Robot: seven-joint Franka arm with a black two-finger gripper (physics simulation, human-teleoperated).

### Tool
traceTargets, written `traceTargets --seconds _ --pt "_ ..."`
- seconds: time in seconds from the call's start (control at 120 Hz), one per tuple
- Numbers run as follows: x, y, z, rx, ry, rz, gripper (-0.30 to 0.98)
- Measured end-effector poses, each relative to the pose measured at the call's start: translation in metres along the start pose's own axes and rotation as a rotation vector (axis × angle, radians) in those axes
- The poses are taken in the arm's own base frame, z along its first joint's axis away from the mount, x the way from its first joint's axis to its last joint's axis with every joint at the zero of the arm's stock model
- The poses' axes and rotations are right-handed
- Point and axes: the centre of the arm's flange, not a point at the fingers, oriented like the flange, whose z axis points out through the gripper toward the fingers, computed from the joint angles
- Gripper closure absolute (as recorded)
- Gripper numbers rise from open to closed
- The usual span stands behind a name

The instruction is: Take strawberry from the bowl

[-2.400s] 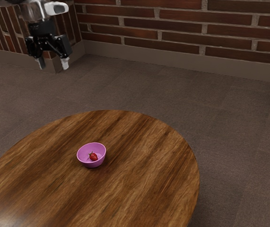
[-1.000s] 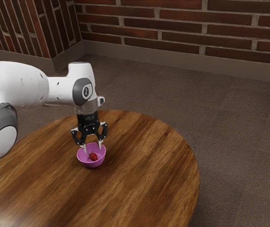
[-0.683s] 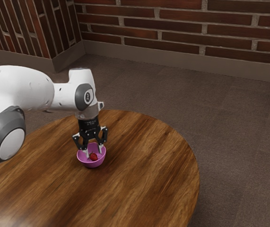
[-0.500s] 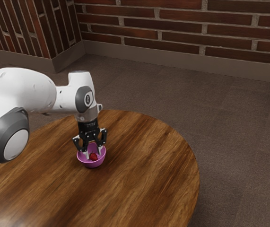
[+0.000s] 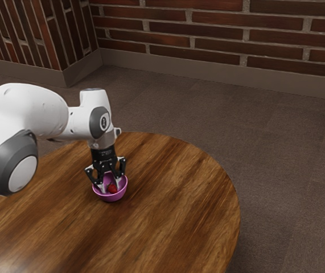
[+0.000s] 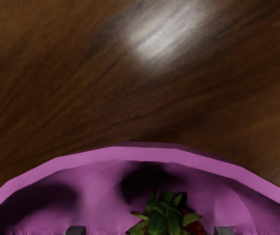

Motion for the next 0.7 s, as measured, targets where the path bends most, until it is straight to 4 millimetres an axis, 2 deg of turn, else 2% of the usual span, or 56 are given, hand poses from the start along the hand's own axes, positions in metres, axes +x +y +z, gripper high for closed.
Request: traceTargets --seconds 0.208,0.425,0.625,0.7 --pt "0.0 0.0 0.002 -0.005 -0.008 0.002 0.47" --pt "-0.002 0.001 0.002 0.002 -0.012 0.004 0.55" --pt "-0.003 0.005 -0.004 -0.017 -0.005 0.022 0.56" --pt "-0.005 0.005 -0.015 -0.038 0.0 0.035 0.57"
